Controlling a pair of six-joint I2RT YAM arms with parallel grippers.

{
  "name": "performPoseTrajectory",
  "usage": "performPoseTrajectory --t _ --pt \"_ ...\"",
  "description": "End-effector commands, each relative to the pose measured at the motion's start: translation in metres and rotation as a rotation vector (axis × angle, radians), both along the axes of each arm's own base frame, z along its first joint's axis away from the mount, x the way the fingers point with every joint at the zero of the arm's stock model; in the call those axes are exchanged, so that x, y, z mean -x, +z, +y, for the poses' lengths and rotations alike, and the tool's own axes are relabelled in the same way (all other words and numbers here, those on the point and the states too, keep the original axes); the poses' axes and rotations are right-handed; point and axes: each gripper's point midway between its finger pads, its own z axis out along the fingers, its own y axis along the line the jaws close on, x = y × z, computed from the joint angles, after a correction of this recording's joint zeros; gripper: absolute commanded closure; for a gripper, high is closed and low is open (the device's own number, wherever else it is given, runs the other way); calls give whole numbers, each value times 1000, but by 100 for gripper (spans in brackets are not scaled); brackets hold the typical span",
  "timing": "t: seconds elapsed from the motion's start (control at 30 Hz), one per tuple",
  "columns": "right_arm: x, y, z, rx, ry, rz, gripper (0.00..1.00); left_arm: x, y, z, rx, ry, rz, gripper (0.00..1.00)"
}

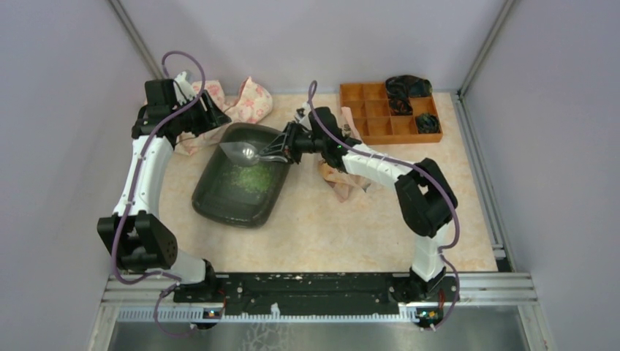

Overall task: Fill the litter box with clean litter
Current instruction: Pour the cat litter into the litter box, then place the spatula at the center of the board.

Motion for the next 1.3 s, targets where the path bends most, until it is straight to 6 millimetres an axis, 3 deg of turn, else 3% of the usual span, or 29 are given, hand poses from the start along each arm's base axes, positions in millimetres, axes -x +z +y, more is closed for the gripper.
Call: performPoseTrajectory --t 0.0,0.1,0.23,0.4,0.43,0.5,0.73,0.9,1.07,1.27 --pt "5 66 -8 22 71 -345 100 3 24 -3 -6 -14 -56 40" --pt "4 63 -23 221 74 -530 100 5 26 -5 -15 -23 -58 40" --pt "13 72 -54 353 55 -712 100 6 29 -11 -29 -35 -59 40" --pt "47 112 -102 342 -3 -896 100 5 37 -19 -47 -48 -65 40" --pt "53 114 -111 353 -12 -911 100 4 38 -19 -51 -48 -65 40" --pt "67 111 -130 383 -17 -923 100 5 40 -36 -63 -89 -64 40" --pt "117 73 -189 459 -42 -918 100 5 48 -78 -99 -170 -74 40" --pt "135 33 -212 479 -82 -859 100 5 51 -106 -88 -222 -79 40" --pt "133 -18 -220 521 -115 -821 100 6 57 -130 -90 -256 -83 40" --pt "127 -56 -226 608 -116 -839 100 7 56 -144 -96 -274 -77 40"
